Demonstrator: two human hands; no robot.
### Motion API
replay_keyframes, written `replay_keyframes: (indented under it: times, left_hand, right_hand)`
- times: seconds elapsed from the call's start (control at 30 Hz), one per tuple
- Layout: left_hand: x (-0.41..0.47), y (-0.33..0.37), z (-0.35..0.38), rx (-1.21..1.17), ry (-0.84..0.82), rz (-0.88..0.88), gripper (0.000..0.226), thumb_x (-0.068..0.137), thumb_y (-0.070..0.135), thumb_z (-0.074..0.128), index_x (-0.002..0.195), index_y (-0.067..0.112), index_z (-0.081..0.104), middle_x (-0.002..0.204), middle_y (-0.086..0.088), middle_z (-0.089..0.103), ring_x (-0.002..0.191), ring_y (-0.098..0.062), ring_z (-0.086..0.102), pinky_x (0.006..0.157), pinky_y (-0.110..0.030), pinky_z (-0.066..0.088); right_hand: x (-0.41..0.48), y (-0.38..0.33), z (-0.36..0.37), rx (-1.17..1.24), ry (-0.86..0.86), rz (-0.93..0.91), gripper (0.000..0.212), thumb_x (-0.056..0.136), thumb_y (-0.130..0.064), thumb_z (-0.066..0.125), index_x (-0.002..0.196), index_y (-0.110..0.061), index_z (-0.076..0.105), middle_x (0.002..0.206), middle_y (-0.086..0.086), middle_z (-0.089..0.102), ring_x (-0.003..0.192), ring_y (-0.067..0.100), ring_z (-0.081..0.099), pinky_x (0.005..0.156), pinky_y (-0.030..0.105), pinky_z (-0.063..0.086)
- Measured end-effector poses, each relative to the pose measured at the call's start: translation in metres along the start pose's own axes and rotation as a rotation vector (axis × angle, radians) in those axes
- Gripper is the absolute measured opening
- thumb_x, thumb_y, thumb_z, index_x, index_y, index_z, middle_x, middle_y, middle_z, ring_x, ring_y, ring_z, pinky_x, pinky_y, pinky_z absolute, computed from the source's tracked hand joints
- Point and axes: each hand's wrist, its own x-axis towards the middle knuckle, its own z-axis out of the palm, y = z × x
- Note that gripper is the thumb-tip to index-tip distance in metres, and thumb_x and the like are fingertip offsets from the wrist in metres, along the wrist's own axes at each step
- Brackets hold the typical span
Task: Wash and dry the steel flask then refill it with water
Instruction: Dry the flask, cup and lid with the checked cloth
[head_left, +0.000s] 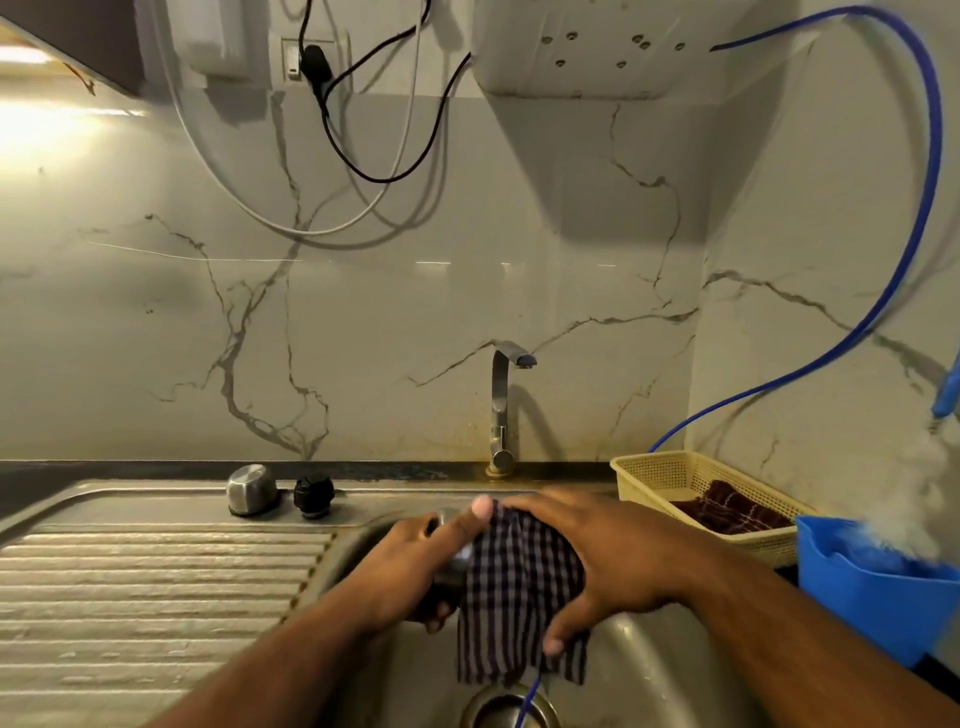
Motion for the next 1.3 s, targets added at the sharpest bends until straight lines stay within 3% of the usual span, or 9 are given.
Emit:
replay_keyframes:
  times: [0.3, 0.53, 0.67, 0.77, 0.87, 0.97, 1.07, 1.23, 1.3]
  left_hand:
    - [-0.001, 0.009, -0.021, -0.055, 0.245, 0.008, 0.071, 0.076, 0.083, 0.043, 0.116, 0.028, 0.062, 0.093, -0.013, 0.069, 0.051, -0.011, 0.063, 0.043, -0.022, 0.037]
    - [0.003, -0.001, -0.001, 0.120, 0.230, 0.001, 0.075, 0.092, 0.078, 0.029, 0.103, 0.015, 0.066, 0.070, -0.003, 0.065, 0.045, -0.006, 0.050, 0.041, -0.019, 0.037]
    - [0.008, 0.002, -0.017, -0.095, 0.034, 0.126, 0.087, 0.088, 0.086, 0.018, 0.108, 0.018, 0.069, 0.076, -0.007, 0.065, 0.057, -0.014, 0.053, 0.049, -0.025, 0.040]
    - [0.007, -0.007, -0.022, -0.027, -0.111, 0.113, 0.084, 0.073, 0.092, 0.048, 0.124, 0.028, 0.065, 0.107, -0.005, 0.073, 0.087, -0.020, 0.066, 0.070, -0.040, 0.052]
    - [0.000, -0.010, 0.006, 0.157, -0.332, 0.039, 0.097, 0.063, 0.066, 0.086, 0.142, 0.028, 0.044, 0.125, -0.002, 0.069, 0.113, -0.012, 0.067, 0.097, -0.037, 0.055]
    - [0.006, -0.009, 0.028, -0.040, -0.244, -0.030, 0.091, 0.060, 0.048, 0.095, 0.134, 0.025, 0.047, 0.108, -0.010, 0.075, 0.098, -0.022, 0.075, 0.082, -0.038, 0.061]
    - [0.010, -0.007, 0.027, 0.049, -0.123, -0.026, 0.085, 0.056, 0.050, 0.097, 0.124, 0.022, 0.054, 0.086, -0.008, 0.075, 0.073, -0.022, 0.073, 0.065, -0.037, 0.060]
    - [0.008, -0.004, 0.010, -0.047, -0.330, -0.052, 0.066, 0.072, 0.032, 0.092, 0.121, 0.003, 0.059, 0.080, -0.011, 0.068, 0.066, -0.023, 0.062, 0.056, -0.029, 0.051]
    - [0.005, -0.007, -0.002, -0.079, -0.462, -0.125, 0.065, 0.074, 0.030, 0.090, 0.120, -0.003, 0.059, 0.084, -0.013, 0.066, 0.064, -0.021, 0.061, 0.057, -0.027, 0.052]
  right_hand:
    - [0.005, 0.007, 0.010, -0.169, 0.180, 0.140, 0.108, 0.068, -0.038, 0.089, 0.152, -0.042, 0.020, 0.151, -0.015, 0.042, 0.135, 0.010, 0.041, 0.113, 0.031, 0.038]
    - [0.021, -0.032, 0.040, -0.109, 0.466, -0.007, 0.095, 0.072, -0.051, 0.083, 0.150, -0.039, 0.028, 0.146, -0.018, 0.042, 0.132, 0.004, 0.039, 0.114, 0.023, 0.031]
    - [0.021, -0.026, 0.030, 0.413, 0.583, 0.109, 0.092, 0.057, -0.045, 0.095, 0.134, -0.041, 0.045, 0.122, -0.020, 0.063, 0.110, -0.001, 0.059, 0.091, 0.020, 0.050]
    - [0.020, -0.024, 0.024, 0.978, 0.685, 0.177, 0.056, 0.066, -0.025, 0.093, 0.116, -0.024, 0.067, 0.102, -0.006, 0.077, 0.094, 0.014, 0.073, 0.075, 0.025, 0.058]
    - [0.023, -0.027, 0.027, 1.481, 0.714, 0.176, 0.050, 0.067, -0.019, 0.089, 0.112, -0.007, 0.070, 0.102, 0.016, 0.077, 0.094, 0.036, 0.074, 0.083, 0.049, 0.061]
    - [0.028, -0.028, 0.031, 1.635, 0.780, 0.206, 0.052, 0.067, -0.023, 0.088, 0.112, -0.006, 0.070, 0.105, 0.021, 0.075, 0.099, 0.042, 0.072, 0.096, 0.061, 0.054]
    - [0.030, -0.029, 0.033, 1.685, 0.806, 0.245, 0.043, 0.064, -0.024, 0.083, 0.104, -0.009, 0.073, 0.102, 0.022, 0.076, 0.099, 0.044, 0.072, 0.098, 0.062, 0.052]
    - [0.032, -0.013, 0.017, 1.788, 0.858, 0.202, 0.087, 0.042, -0.039, 0.099, 0.115, -0.001, 0.071, 0.109, 0.022, 0.074, 0.102, 0.039, 0.072, 0.097, 0.051, 0.056]
    - [0.028, 0.000, 0.005, 1.818, 0.875, 0.129, 0.083, 0.037, -0.038, 0.100, 0.107, -0.002, 0.073, 0.105, 0.020, 0.075, 0.094, 0.034, 0.072, 0.088, 0.043, 0.059]
